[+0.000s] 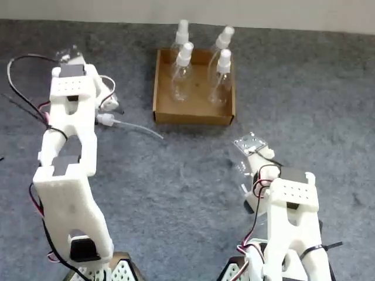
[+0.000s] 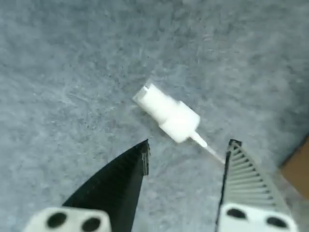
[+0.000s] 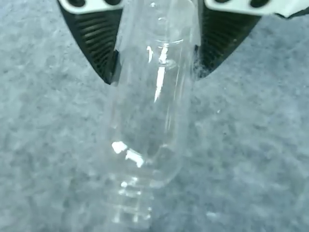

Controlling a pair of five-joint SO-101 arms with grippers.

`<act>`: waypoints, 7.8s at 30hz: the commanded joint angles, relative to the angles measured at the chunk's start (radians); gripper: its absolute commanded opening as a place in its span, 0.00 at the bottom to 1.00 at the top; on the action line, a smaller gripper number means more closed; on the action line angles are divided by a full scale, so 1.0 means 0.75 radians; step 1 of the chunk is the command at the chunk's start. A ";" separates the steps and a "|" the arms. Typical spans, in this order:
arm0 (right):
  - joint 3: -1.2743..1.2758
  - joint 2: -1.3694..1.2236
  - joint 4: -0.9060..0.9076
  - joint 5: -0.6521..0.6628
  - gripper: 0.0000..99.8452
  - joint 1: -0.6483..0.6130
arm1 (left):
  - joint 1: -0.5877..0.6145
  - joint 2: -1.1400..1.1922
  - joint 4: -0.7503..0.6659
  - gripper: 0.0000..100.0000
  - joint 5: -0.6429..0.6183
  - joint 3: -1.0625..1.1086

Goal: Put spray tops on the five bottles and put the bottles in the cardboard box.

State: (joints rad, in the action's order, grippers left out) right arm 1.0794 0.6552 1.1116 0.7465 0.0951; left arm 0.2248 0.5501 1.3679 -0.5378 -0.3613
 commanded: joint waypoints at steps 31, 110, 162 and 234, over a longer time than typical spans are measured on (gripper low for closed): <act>-0.003 0.052 -0.024 0.016 0.00 0.013 | -0.128 0.079 0.231 0.11 1.197 -0.019; -0.001 0.038 -0.257 -0.231 0.01 -0.001 | -0.283 0.165 0.497 0.06 0.841 -0.193; 0.623 0.052 -1.120 -0.350 0.18 -0.394 | -0.306 -0.478 -0.624 0.07 0.781 1.073; 0.623 0.052 -1.124 -0.350 0.18 -0.394 | -0.306 -0.474 -0.626 0.07 0.784 1.075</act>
State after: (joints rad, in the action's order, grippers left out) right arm 1.5213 0.6889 0.2739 0.4887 -0.1826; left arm -0.0054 0.2064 0.9444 0.0560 0.4442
